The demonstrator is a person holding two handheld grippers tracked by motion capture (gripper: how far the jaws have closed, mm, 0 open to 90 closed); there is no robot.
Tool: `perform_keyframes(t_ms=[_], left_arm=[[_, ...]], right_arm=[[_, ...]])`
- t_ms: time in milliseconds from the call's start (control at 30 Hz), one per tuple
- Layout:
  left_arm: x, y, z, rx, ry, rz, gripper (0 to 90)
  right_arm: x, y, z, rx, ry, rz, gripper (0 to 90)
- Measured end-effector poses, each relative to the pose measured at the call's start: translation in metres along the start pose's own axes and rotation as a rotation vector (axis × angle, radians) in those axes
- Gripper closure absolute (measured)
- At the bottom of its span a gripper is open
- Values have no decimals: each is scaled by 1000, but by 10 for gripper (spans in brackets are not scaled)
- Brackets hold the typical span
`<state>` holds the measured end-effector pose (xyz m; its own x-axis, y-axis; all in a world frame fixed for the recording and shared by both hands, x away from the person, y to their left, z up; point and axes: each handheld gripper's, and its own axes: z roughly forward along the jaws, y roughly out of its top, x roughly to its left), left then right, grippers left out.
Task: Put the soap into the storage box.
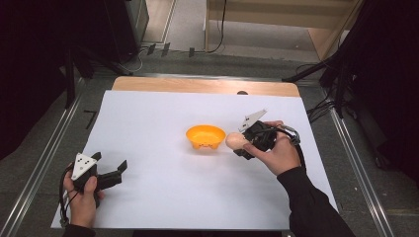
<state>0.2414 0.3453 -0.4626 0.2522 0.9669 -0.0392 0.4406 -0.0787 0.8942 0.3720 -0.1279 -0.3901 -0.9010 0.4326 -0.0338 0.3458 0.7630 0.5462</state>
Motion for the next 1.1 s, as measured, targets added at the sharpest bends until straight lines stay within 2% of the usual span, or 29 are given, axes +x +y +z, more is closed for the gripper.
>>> perform_keyframes(t_ms=[767, 1100], left_arm=[[-1, 0, 1, 6, 14, 11, 48], [-2, 0, 1, 5, 23, 16, 48]], right_arm=[[2, 35, 9, 7, 22, -88, 336], [0, 49, 20, 13, 42, -131, 337]])
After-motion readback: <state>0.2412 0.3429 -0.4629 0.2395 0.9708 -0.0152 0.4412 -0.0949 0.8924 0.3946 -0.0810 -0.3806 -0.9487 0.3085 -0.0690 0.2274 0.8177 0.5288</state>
